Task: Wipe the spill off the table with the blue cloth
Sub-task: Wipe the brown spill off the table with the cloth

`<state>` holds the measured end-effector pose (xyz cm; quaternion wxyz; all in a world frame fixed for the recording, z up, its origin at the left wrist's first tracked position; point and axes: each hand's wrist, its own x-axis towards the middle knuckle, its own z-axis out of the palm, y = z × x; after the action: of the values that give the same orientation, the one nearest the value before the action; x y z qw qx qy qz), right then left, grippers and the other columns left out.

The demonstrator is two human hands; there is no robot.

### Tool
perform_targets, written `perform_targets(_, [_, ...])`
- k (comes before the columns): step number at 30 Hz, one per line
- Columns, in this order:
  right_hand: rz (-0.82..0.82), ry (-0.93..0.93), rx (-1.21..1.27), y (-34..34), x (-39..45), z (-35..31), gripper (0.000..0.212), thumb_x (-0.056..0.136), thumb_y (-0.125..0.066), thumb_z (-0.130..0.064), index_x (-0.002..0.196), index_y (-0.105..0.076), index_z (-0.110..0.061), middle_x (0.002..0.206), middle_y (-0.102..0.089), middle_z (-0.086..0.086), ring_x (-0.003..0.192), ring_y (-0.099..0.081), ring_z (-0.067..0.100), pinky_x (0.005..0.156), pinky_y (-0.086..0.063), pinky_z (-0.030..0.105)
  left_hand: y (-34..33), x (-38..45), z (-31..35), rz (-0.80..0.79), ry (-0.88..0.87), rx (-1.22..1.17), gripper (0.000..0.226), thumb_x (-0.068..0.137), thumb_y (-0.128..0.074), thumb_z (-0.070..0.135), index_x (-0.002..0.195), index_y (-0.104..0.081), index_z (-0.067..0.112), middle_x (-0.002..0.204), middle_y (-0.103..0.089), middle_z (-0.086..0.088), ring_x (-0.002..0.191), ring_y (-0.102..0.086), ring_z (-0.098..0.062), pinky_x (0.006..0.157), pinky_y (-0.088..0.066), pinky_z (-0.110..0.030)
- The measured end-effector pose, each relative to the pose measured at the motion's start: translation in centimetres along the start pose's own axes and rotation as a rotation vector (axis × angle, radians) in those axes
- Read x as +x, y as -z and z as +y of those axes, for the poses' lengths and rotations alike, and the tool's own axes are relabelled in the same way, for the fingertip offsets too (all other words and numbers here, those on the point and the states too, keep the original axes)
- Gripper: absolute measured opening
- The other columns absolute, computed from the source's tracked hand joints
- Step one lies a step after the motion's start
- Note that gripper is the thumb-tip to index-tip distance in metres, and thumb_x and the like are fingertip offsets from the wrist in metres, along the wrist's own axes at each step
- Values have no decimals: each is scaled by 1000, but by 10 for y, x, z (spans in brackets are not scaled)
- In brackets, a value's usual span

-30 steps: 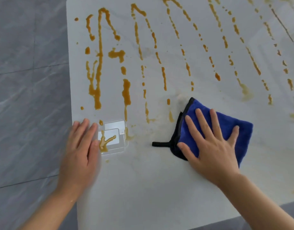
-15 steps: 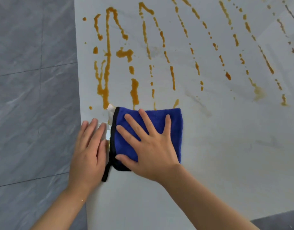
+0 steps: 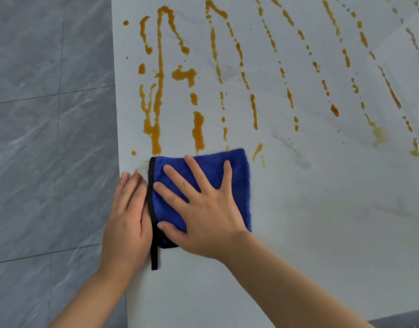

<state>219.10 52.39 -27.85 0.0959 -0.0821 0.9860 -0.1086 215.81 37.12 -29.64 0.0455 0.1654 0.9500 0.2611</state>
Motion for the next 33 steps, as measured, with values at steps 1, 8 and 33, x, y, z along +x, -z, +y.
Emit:
perform_targets(1, [10,17,3,0,6,3,65,88,-28,-64,146,-20,-37,160,-10,-6,147,3,29,99,14,74,0,0,0,-1,14,-8,48,90,-30,10,134,-39,-7,143,-29,-2,139,-18,-15,111,-5,-6])
perform_targets(8, [69,-40,-48,5,33,27,65,87,-22,-67,146,-14,-41,160,-5,-9,147,7,26,100,7,75,1,0,2,0,-46,-8,46,93,-34,15,137,-38,0,145,-26,1,141,-17,-14,114,-6,-10])
perform_targets(33, [137,-562,-26,17,10,112,71,80,-7,-75,144,-5,-45,159,3,-13,146,14,26,103,2,75,3,-2,5,-10,-53,5,52,92,-30,28,135,-40,2,146,-30,-3,140,-17,-15,114,-4,-9])
